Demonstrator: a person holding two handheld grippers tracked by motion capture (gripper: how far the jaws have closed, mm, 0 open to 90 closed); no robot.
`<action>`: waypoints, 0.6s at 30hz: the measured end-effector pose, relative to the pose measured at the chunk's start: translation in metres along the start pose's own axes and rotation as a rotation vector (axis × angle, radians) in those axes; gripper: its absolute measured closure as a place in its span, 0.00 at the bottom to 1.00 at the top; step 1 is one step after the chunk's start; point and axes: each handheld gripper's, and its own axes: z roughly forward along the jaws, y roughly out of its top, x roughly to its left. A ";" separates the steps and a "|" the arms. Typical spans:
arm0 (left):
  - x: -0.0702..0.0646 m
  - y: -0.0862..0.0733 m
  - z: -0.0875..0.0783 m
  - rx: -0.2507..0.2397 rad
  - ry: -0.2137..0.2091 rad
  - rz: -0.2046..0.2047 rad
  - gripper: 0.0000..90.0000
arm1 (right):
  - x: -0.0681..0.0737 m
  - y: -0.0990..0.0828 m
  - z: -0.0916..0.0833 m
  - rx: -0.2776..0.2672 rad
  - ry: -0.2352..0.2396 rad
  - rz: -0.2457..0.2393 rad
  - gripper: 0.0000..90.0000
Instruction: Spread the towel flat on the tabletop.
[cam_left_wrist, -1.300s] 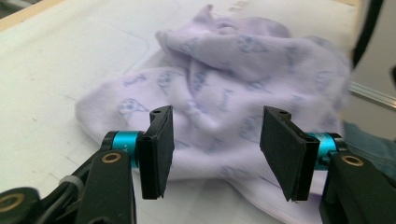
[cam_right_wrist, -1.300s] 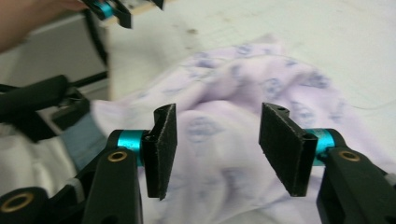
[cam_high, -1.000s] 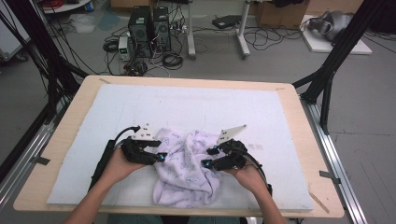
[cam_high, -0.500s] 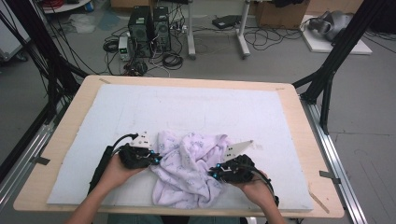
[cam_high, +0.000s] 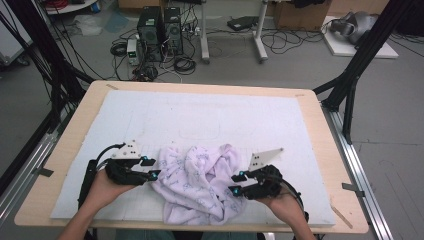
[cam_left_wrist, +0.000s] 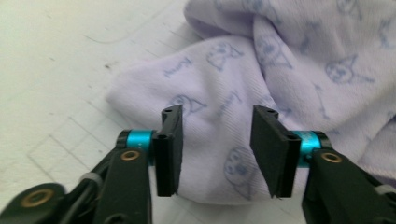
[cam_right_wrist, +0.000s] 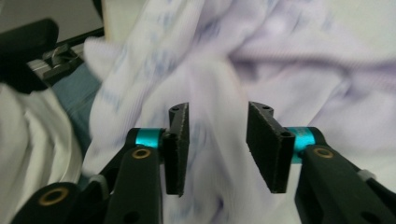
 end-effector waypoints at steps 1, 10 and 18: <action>0.003 0.001 0.001 -0.004 0.010 -0.004 0.56 | -0.003 0.008 0.002 -0.007 -0.013 -0.009 0.64; 0.021 0.004 0.039 0.066 0.008 -0.049 0.60 | -0.036 0.051 0.060 0.043 -0.062 -0.040 0.55; 0.017 0.004 0.065 0.147 0.020 -0.026 0.94 | -0.055 0.045 0.099 0.137 -0.036 -0.017 0.86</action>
